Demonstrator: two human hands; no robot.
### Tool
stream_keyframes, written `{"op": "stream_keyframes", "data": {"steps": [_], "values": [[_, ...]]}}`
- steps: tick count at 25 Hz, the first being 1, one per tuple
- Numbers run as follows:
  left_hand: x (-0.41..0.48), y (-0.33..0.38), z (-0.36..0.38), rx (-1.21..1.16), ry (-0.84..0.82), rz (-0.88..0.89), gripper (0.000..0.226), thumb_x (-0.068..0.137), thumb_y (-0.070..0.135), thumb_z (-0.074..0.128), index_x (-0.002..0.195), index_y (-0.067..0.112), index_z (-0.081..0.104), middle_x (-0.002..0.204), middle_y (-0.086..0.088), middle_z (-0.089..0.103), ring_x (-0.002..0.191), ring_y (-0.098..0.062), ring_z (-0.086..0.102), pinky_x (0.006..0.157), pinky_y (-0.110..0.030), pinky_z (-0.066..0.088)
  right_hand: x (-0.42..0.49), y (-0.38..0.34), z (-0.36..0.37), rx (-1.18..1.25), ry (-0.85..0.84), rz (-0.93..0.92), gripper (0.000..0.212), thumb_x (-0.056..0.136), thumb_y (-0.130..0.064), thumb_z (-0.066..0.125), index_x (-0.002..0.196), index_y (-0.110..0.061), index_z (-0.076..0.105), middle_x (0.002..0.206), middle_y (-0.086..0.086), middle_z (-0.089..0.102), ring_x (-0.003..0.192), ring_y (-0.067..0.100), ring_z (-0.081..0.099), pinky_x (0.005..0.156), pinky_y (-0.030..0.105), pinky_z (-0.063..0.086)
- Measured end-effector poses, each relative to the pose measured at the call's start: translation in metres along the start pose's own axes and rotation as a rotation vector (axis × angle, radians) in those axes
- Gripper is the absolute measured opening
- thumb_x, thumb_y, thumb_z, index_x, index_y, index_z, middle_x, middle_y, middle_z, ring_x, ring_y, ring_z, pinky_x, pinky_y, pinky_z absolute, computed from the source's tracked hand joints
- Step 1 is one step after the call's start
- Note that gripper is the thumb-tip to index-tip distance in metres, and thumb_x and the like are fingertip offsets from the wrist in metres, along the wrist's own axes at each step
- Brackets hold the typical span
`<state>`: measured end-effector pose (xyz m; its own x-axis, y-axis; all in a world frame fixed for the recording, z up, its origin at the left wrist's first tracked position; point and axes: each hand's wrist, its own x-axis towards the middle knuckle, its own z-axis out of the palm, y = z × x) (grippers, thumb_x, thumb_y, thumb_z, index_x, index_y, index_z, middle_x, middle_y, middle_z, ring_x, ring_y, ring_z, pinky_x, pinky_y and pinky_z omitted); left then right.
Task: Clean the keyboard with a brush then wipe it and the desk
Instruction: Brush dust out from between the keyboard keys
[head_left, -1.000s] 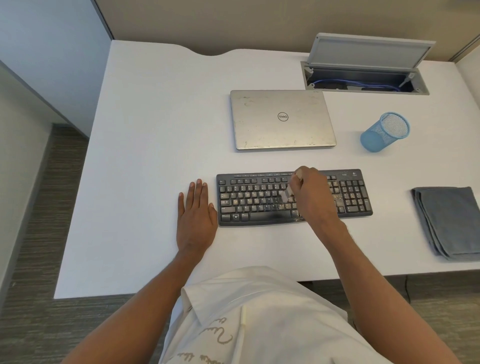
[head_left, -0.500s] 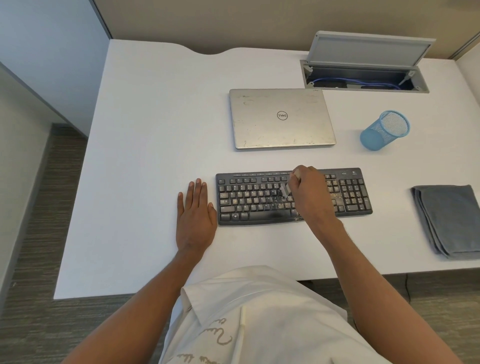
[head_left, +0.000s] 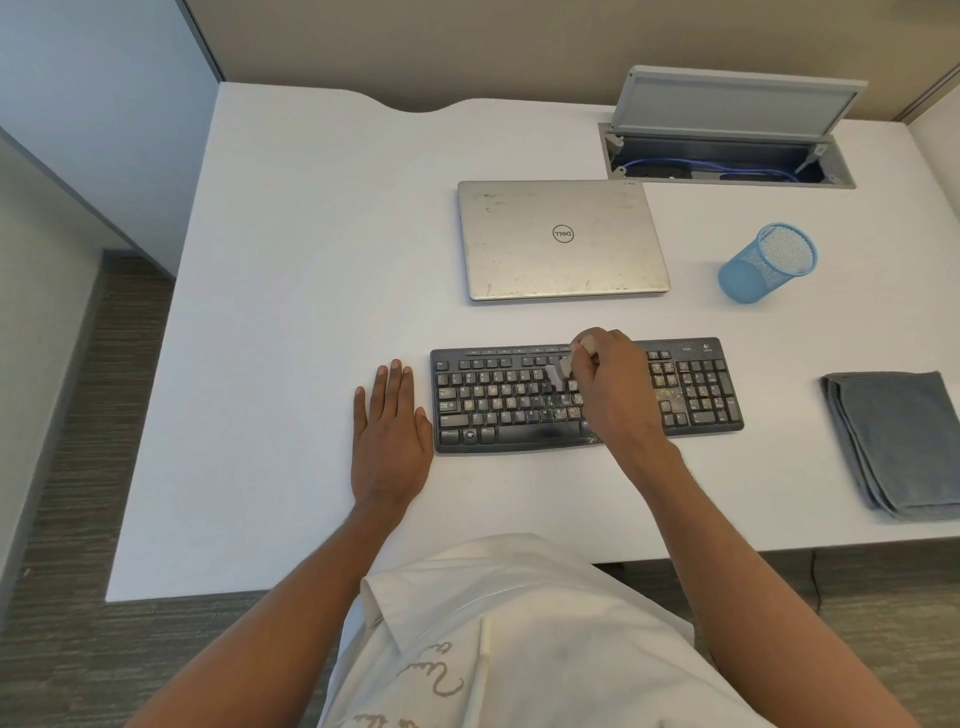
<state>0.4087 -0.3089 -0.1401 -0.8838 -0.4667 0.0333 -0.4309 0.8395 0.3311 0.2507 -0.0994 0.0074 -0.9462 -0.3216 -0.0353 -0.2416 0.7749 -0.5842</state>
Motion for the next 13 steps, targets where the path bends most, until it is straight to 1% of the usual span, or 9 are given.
{"op": "stream_keyframes", "data": {"steps": [1, 2, 3, 5, 7, 8, 10, 12, 13], "values": [[-0.0003, -0.0001, -0.0001, -0.001, 0.003, 0.000, 0.061, 0.109, 0.028, 0.022, 0.166, 0.007, 0.030, 0.175, -0.008, 0.025, 0.164, -0.022, 0.016, 0.134, -0.047, 0.006, -0.0015, -0.0018, 0.0014, 0.019, -0.007, -0.015, 0.019, 0.099, -0.001, 0.045, 0.089, -0.003, 0.060, 0.089, 0.008, 0.060, 0.080, 0.019, 0.054, 0.067, 0.026, 0.046], [-0.0002, -0.0003, -0.0002, -0.001, 0.004, -0.001, 0.061, 0.109, 0.029, 0.022, 0.166, 0.007, 0.030, 0.175, -0.008, 0.025, 0.164, -0.022, 0.016, 0.134, -0.047, 0.006, -0.0022, -0.0022, 0.0039, 0.017, -0.025, -0.023, 0.019, 0.099, 0.000, 0.044, 0.089, -0.002, 0.060, 0.088, 0.007, 0.059, 0.079, 0.016, 0.053, 0.064, 0.020, 0.043], [0.0000, -0.0007, -0.0002, -0.002, 0.002, 0.000, 0.062, 0.109, 0.029, 0.021, 0.166, 0.007, 0.030, 0.175, -0.008, 0.025, 0.164, -0.022, 0.016, 0.134, -0.047, 0.006, -0.0022, -0.0022, 0.0064, -0.011, -0.048, -0.026, 0.020, 0.100, -0.001, 0.044, 0.088, -0.003, 0.060, 0.087, 0.007, 0.058, 0.078, 0.016, 0.051, 0.061, 0.018, 0.040], [0.0002, -0.0004, 0.0001, 0.004, -0.002, 0.000, 0.062, 0.109, 0.029, 0.021, 0.166, 0.007, 0.029, 0.175, -0.008, 0.024, 0.164, -0.021, 0.015, 0.134, -0.047, 0.006, -0.0001, -0.0012, 0.0088, -0.087, -0.084, -0.021, 0.022, 0.102, -0.006, 0.044, 0.085, -0.006, 0.057, 0.083, 0.006, 0.057, 0.077, 0.020, 0.050, 0.058, 0.024, 0.035], [0.0001, -0.0003, -0.0001, 0.010, -0.004, -0.001, 0.062, 0.109, 0.029, 0.021, 0.166, 0.007, 0.029, 0.175, -0.007, 0.024, 0.164, -0.021, 0.015, 0.134, -0.048, 0.007, 0.0022, -0.0024, 0.0077, -0.070, -0.071, -0.004, 0.022, 0.102, -0.007, 0.044, 0.083, -0.005, 0.056, 0.083, 0.008, 0.057, 0.075, 0.020, 0.050, 0.059, 0.034, 0.038], [0.0003, -0.0003, -0.0001, 0.011, -0.005, 0.000, 0.062, 0.109, 0.029, 0.020, 0.166, 0.007, 0.029, 0.175, -0.007, 0.024, 0.164, -0.021, 0.015, 0.134, -0.048, 0.007, 0.0017, -0.0046, 0.0062, -0.035, -0.048, 0.005, 0.021, 0.101, -0.004, 0.044, 0.084, -0.004, 0.057, 0.085, 0.008, 0.058, 0.075, 0.020, 0.050, 0.061, 0.035, 0.040], [0.0001, -0.0002, 0.0002, 0.011, -0.007, 0.001, 0.062, 0.109, 0.030, 0.020, 0.166, 0.007, 0.029, 0.175, -0.007, 0.024, 0.164, -0.021, 0.015, 0.134, -0.048, 0.007, -0.0006, -0.0074, 0.0057, 0.010, -0.015, 0.012, 0.019, 0.099, -0.001, 0.044, 0.087, -0.004, 0.059, 0.090, 0.008, 0.059, 0.079, 0.021, 0.052, 0.065, 0.032, 0.042], [-0.0001, 0.0001, 0.0000, 0.007, -0.002, 0.000, 0.062, 0.109, 0.029, 0.020, 0.166, 0.007, 0.029, 0.175, -0.008, 0.025, 0.164, -0.021, 0.015, 0.134, -0.049, 0.008, -0.0023, -0.0052, 0.0084, -0.008, -0.037, 0.000, 0.019, 0.099, -0.001, 0.045, 0.087, -0.004, 0.060, 0.090, 0.008, 0.060, 0.083, 0.024, 0.055, 0.065, 0.034, 0.042], [-0.0001, 0.0001, -0.0002, 0.006, 0.001, 0.000, 0.061, 0.109, 0.028, 0.022, 0.166, 0.007, 0.030, 0.175, -0.008, 0.025, 0.164, -0.022, 0.016, 0.134, -0.049, 0.009, -0.0028, -0.0033, 0.0096, -0.038, -0.067, -0.002, 0.021, 0.100, -0.003, 0.045, 0.086, -0.004, 0.059, 0.088, 0.009, 0.061, 0.082, 0.025, 0.055, 0.062, 0.035, 0.040]]}}
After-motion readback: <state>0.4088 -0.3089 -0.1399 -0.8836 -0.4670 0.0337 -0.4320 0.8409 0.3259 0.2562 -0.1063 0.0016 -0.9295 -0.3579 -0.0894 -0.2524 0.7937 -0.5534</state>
